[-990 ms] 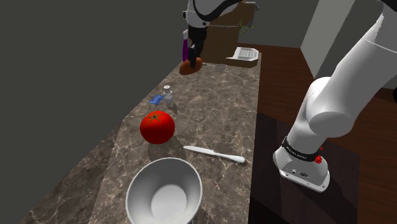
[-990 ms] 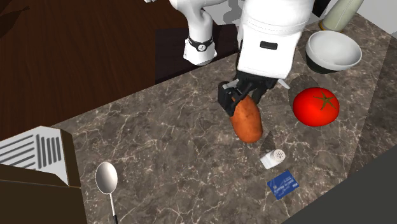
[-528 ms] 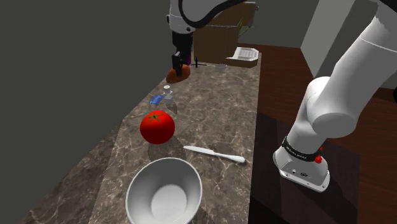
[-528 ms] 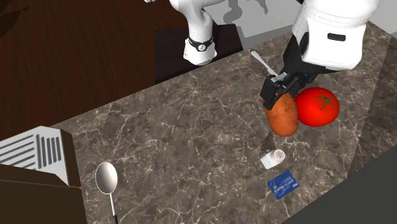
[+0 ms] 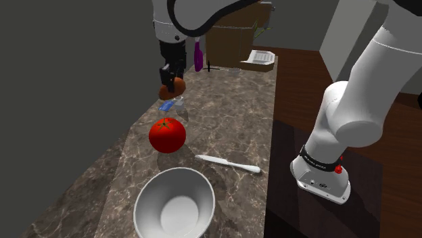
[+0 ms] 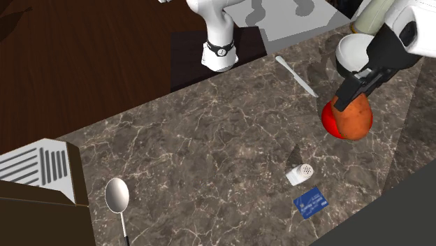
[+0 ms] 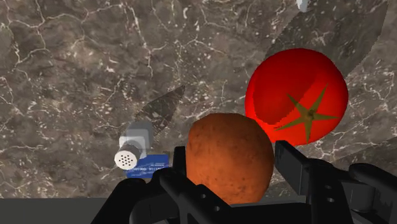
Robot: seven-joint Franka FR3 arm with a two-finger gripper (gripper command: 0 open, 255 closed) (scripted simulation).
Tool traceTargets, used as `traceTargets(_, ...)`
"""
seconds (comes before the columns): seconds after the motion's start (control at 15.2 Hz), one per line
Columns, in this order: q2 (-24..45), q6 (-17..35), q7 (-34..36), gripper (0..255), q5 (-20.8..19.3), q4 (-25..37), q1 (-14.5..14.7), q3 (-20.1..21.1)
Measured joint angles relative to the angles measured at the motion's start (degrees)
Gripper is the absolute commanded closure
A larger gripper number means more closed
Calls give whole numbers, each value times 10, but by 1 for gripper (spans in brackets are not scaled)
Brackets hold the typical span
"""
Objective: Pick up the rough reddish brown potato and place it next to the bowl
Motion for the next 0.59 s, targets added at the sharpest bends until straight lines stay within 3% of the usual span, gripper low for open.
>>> traceTargets(0.59, 103, -32, 122, 255, -31, 122, 55, 59)
